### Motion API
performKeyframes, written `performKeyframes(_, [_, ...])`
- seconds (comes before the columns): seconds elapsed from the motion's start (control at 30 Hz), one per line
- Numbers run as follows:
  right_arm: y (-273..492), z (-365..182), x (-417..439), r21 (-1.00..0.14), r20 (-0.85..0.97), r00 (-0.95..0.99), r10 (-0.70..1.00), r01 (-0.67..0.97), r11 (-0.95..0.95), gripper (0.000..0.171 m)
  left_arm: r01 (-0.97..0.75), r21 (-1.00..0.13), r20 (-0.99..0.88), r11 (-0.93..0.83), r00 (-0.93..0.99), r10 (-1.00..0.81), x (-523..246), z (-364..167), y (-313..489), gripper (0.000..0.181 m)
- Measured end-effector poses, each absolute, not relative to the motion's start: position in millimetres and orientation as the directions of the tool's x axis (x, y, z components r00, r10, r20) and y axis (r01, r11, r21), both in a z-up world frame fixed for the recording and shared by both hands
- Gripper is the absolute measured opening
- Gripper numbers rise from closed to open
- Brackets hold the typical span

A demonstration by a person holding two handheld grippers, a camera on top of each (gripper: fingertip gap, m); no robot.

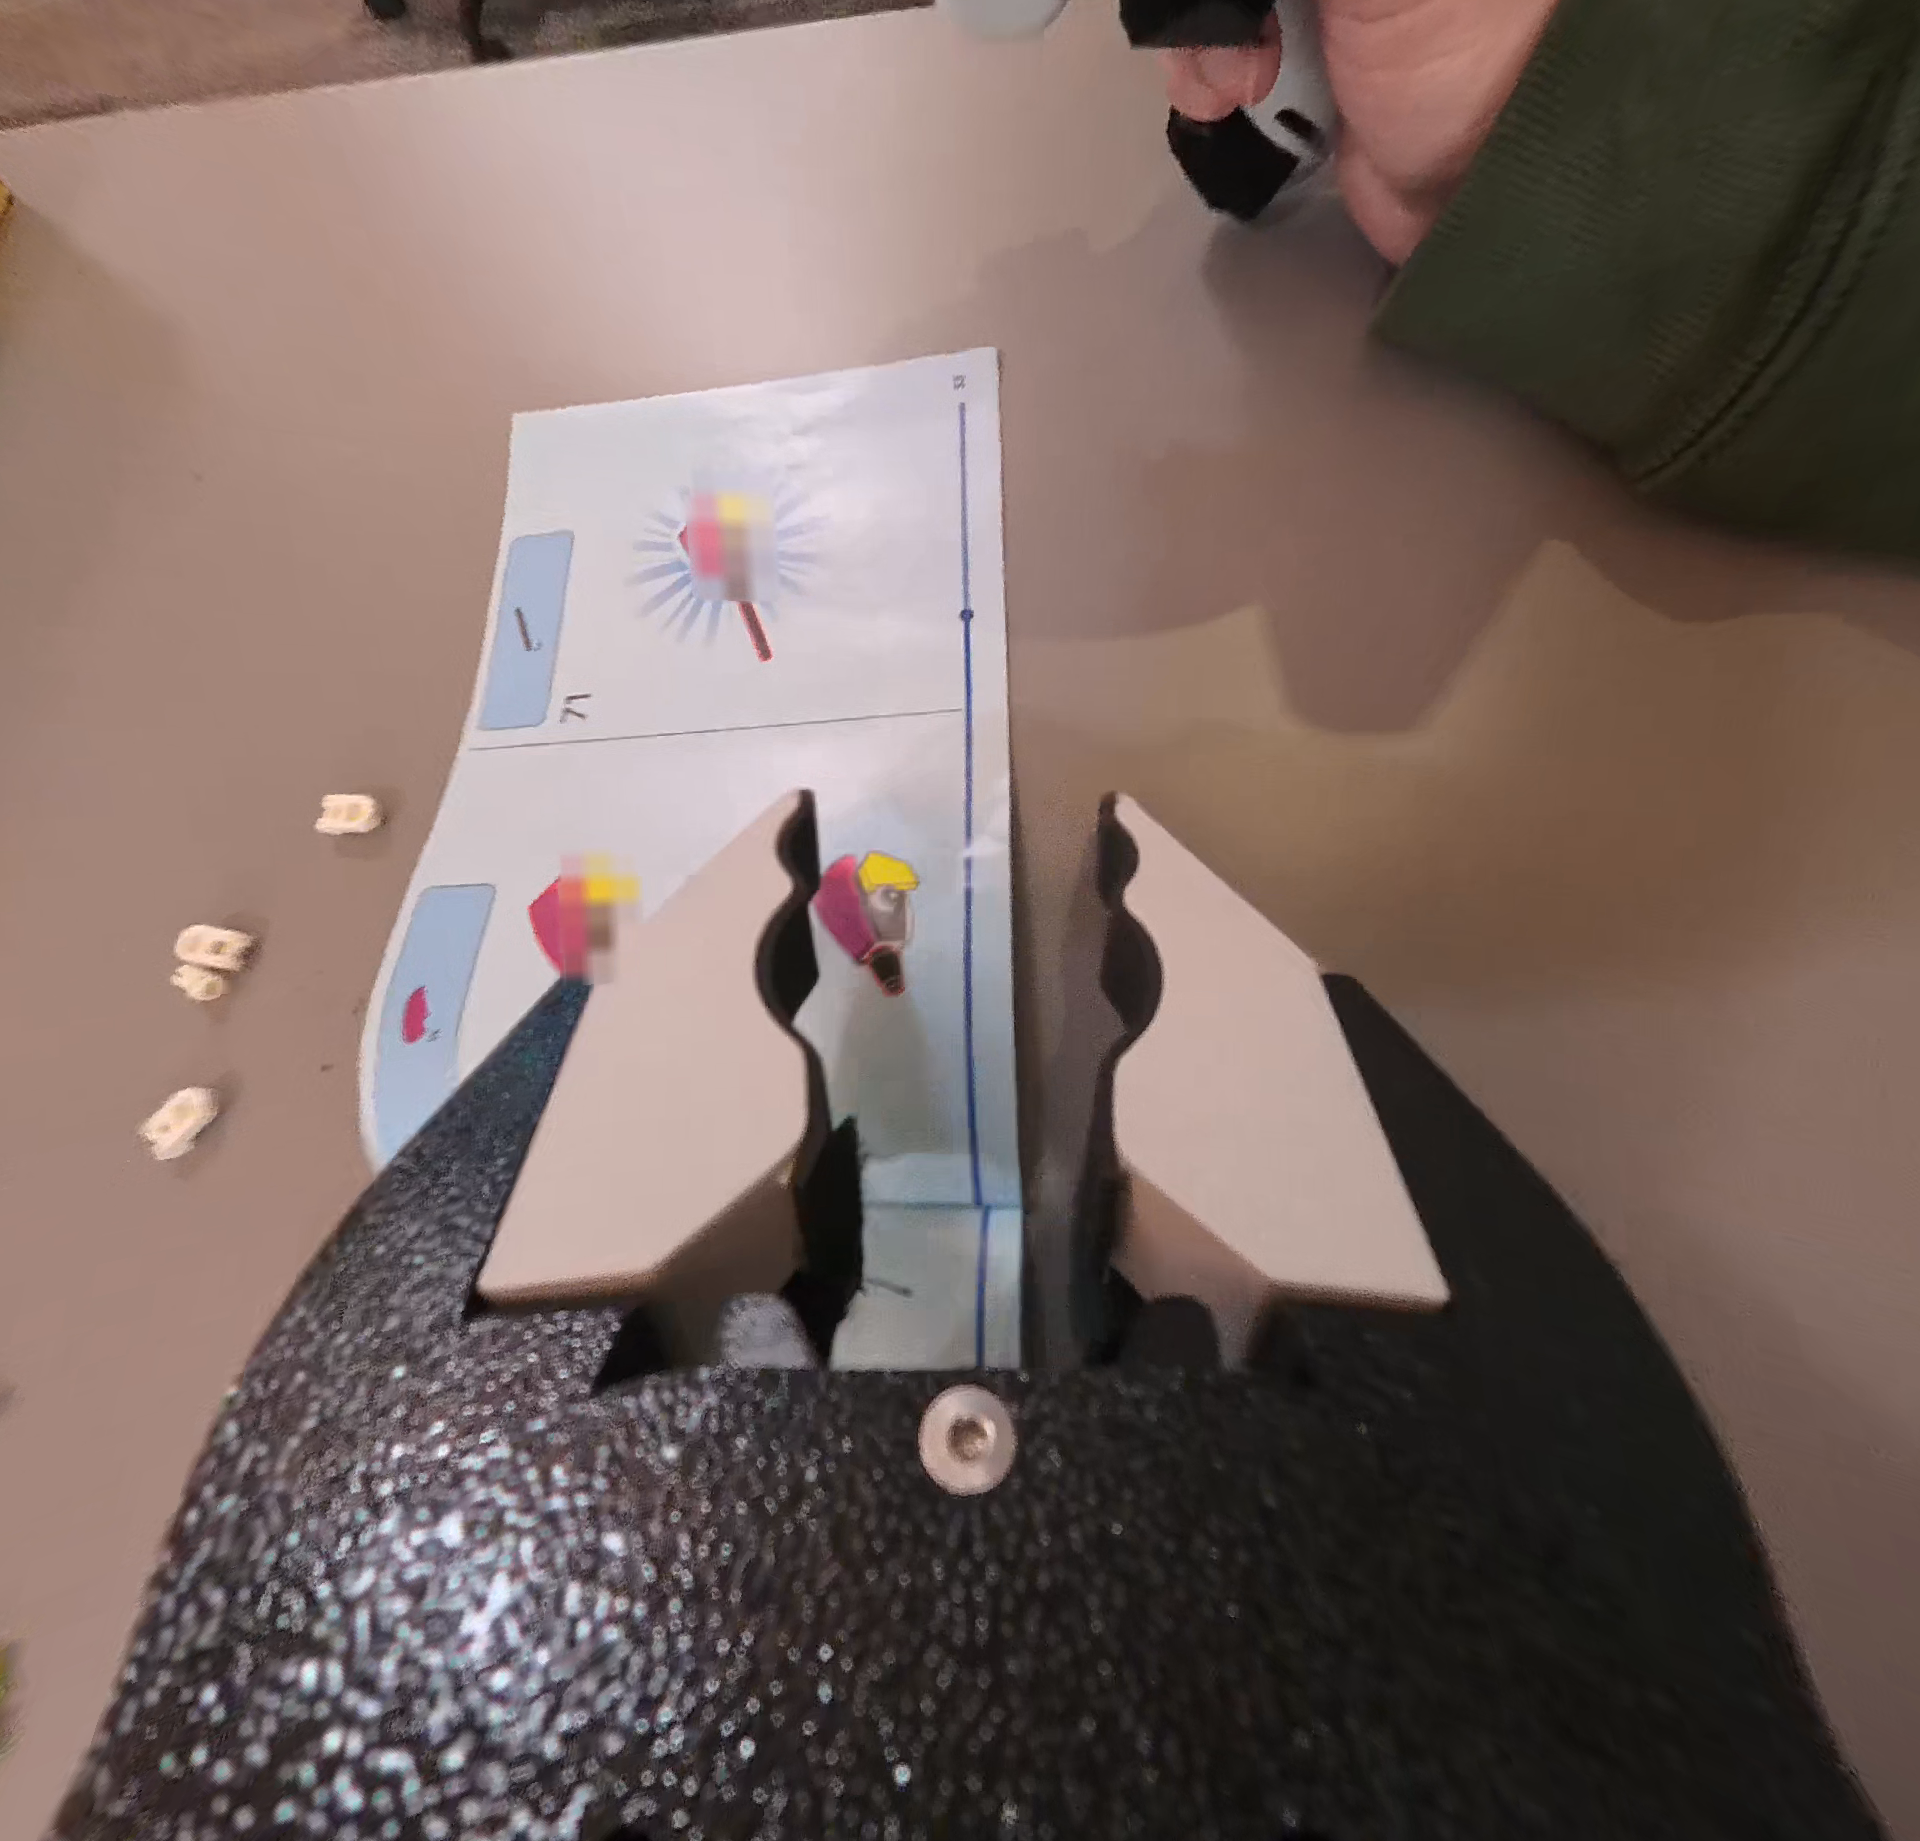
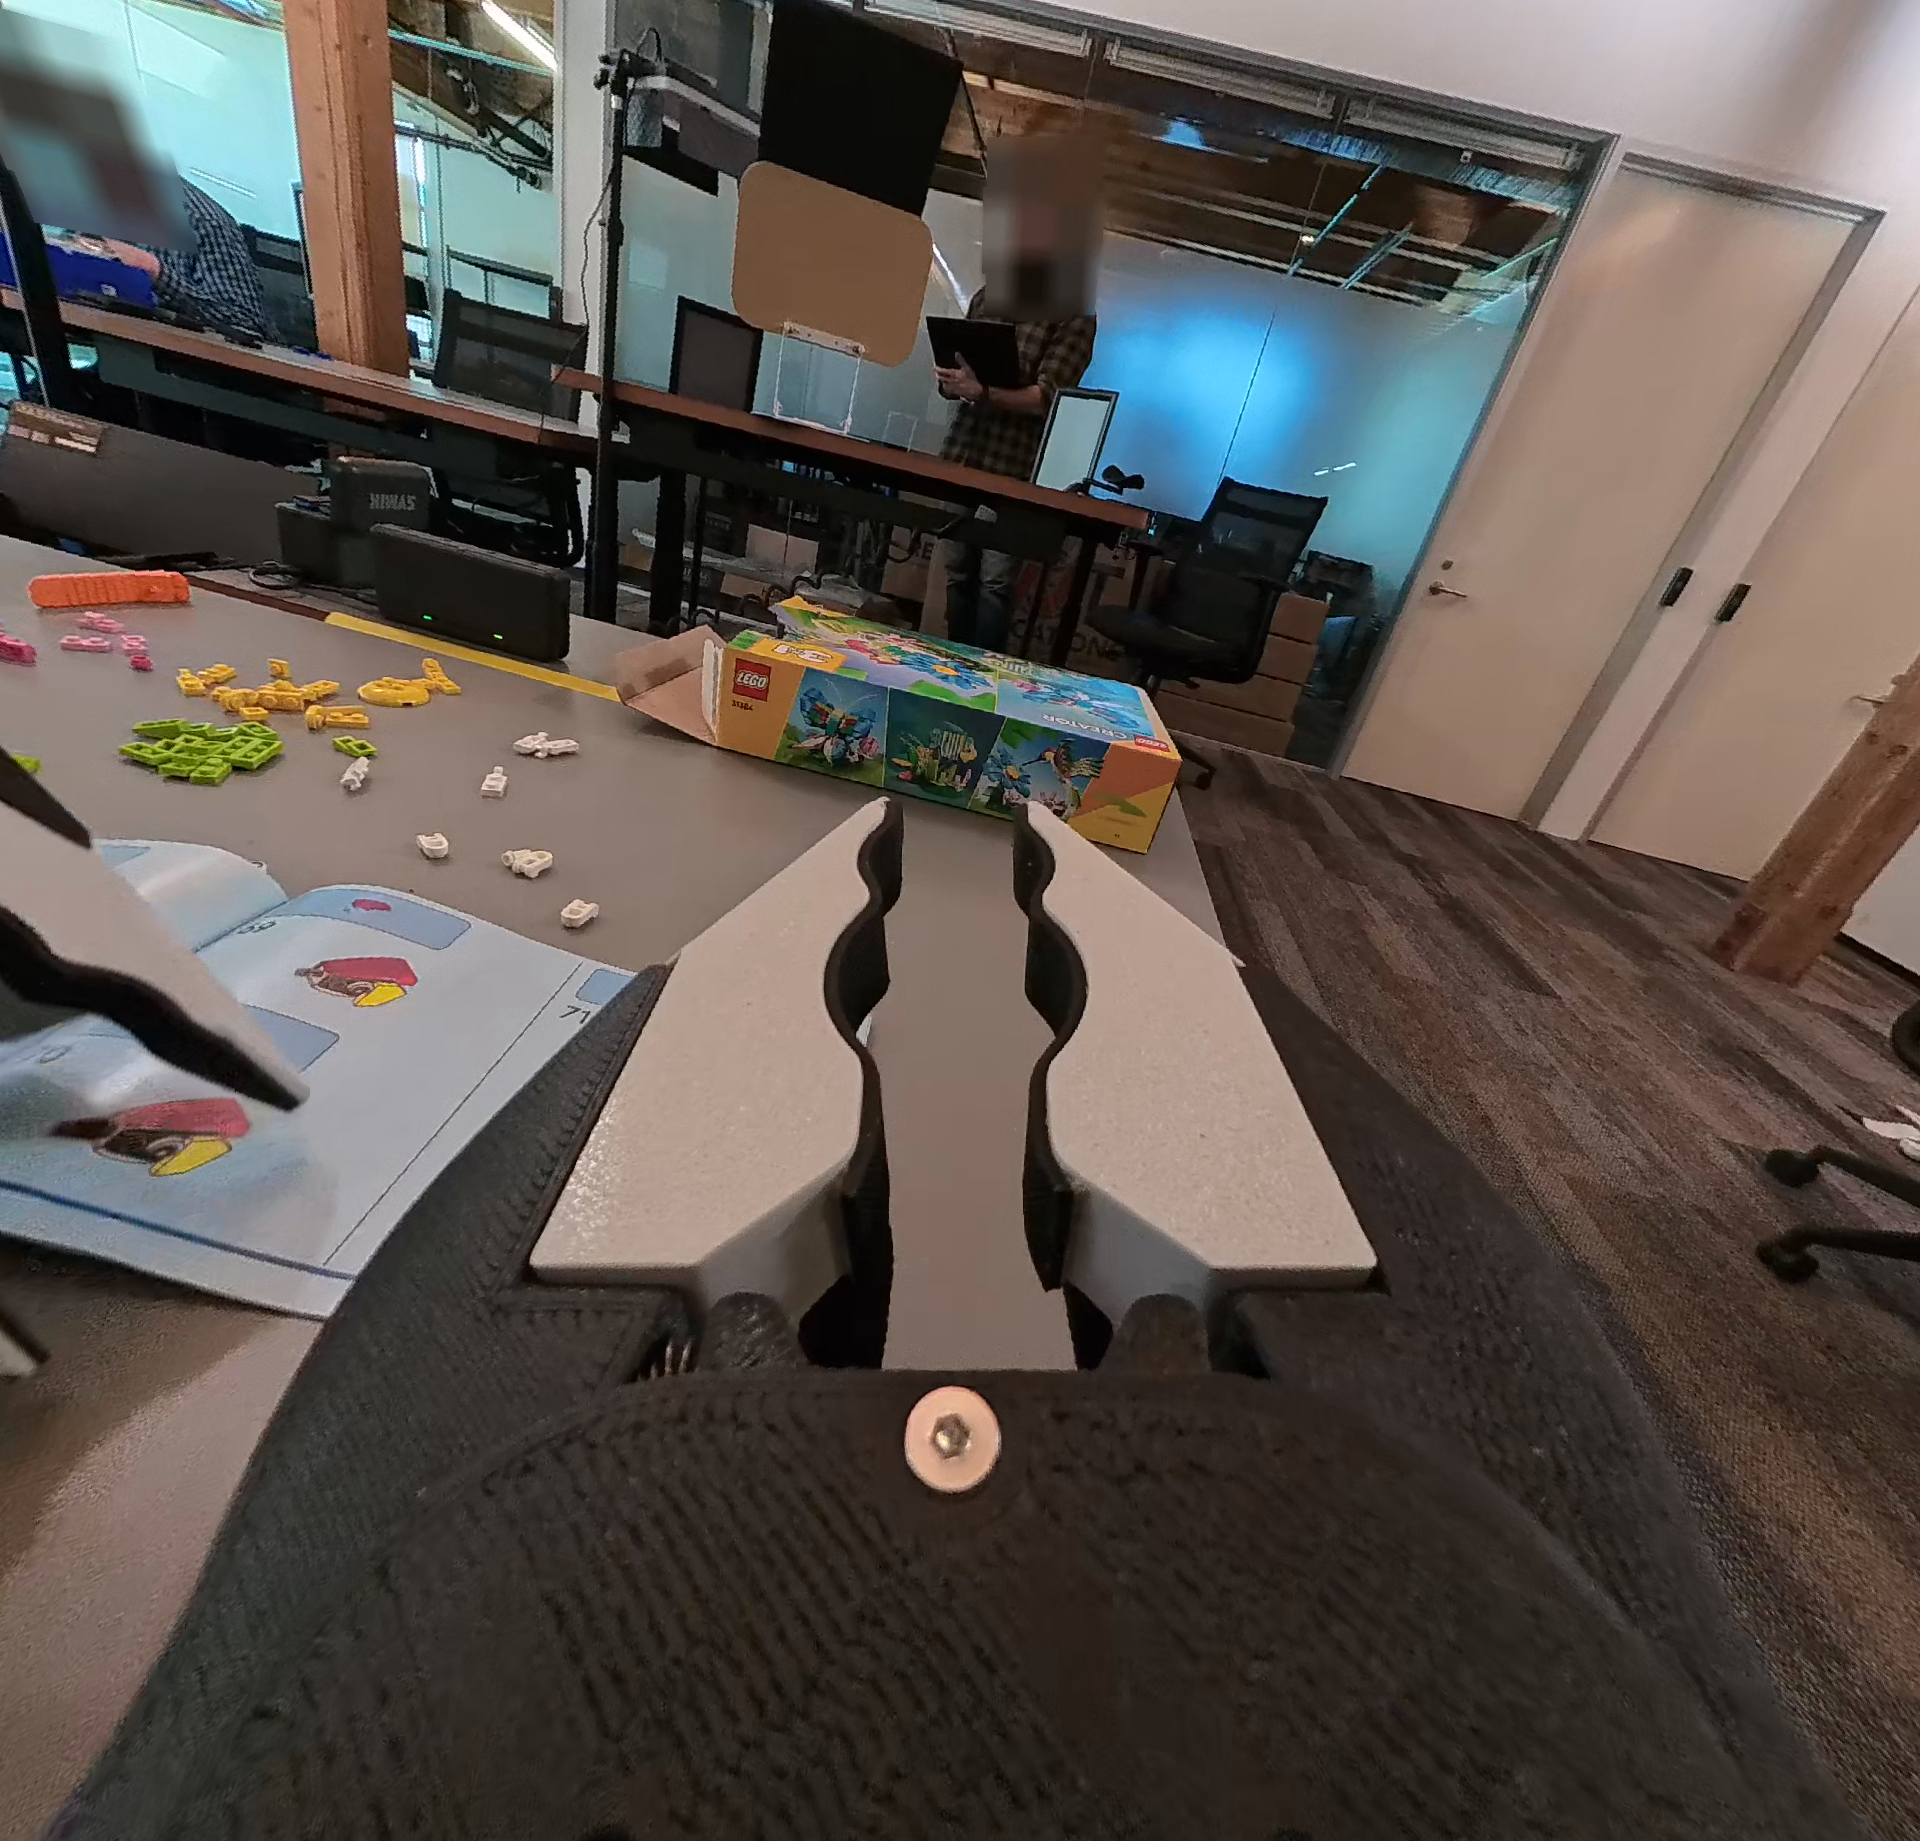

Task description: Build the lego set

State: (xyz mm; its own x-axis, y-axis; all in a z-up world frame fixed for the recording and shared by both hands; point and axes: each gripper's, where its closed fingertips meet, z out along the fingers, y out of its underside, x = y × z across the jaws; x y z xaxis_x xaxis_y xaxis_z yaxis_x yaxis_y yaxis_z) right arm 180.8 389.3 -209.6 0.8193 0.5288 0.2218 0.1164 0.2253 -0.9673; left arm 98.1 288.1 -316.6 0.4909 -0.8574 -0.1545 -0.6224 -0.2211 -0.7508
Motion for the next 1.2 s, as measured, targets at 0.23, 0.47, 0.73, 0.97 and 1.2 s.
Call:
performKeyframes(0.23, [390, -210, 181, -0.969, 0.218, 0.819, 0.53, 0.114, 0.221, 0.019, -0.687, -0.709, -0.251, -0.159, 0.456, -0.854, 94, -314, 285, 0.04])
performKeyframes(0.47, [389, -210, 180, -0.969, 0.218, 0.818, 0.533, 0.115, 0.22, 0.019, -0.71, -0.686, -0.265, -0.158, 0.446, -0.855, 93, -322, 286, 0.028])
performKeyframes(0.73, [390, -211, 180, -0.97, 0.215, 0.817, 0.535, 0.114, 0.215, 0.019, -0.751, -0.65, -0.327, -0.115, 0.413, -0.85, 92, -321, 285, 0.025])
performKeyframes(0.97, [390, -211, 179, -0.971, 0.213, 0.817, 0.536, 0.114, 0.212, 0.018, -0.744, -0.66, -0.337, -0.103, 0.415, -0.845, 92, -318, 286, 0.013])
performKeyframes(1.2, [391, -212, 179, -0.972, 0.207, 0.817, 0.539, 0.111, 0.205, 0.018, -0.686, -0.71, -0.249, -0.156, 0.453, -0.856, 93, -318, 287, 0.0])
